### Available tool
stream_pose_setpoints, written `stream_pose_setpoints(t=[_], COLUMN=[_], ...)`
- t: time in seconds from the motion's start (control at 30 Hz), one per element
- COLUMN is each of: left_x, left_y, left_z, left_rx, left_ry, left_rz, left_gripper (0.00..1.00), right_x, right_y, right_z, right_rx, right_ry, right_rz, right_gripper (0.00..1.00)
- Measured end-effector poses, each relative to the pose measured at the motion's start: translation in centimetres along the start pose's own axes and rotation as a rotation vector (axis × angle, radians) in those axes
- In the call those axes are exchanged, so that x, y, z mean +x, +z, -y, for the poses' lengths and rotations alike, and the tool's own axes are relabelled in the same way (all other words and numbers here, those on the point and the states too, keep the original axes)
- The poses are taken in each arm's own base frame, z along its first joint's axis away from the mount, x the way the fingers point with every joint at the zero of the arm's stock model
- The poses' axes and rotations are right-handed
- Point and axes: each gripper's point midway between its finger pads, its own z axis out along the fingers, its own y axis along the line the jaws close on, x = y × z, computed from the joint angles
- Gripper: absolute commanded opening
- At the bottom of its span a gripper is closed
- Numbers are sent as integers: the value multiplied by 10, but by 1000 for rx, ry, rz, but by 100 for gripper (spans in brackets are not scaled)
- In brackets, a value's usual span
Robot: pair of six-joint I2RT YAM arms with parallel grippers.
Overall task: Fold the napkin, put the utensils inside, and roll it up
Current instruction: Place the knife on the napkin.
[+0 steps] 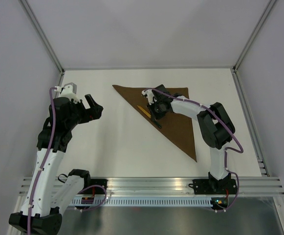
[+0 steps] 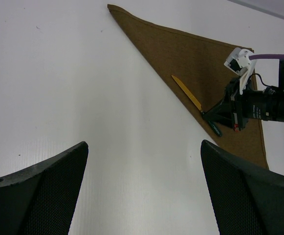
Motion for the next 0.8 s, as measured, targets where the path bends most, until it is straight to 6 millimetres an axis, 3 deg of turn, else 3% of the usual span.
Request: stream_pose_setpoints(t=[0.17,0.4,0.5,0.8], left_x=[1,1,2,4], left_y=[1,2,3,7], left_z=[0,-1,-1,6], left_rx=[-2,-2,-4,36], left_ry=[0,-1,-1,-1], left_rz=[-3,-6,-11,-30], left_gripper=[100,100,100,99], right_x=[1,2,1,5], right_y=[0,0,0,-9], right_z=[-1,-2,-3,-8], right_rx=[-3,-9,-15,-35], right_ry=[-1,0,-2,1], right_rz=[-5,-6,-6,-24], right_gripper=[1,30,38,41])
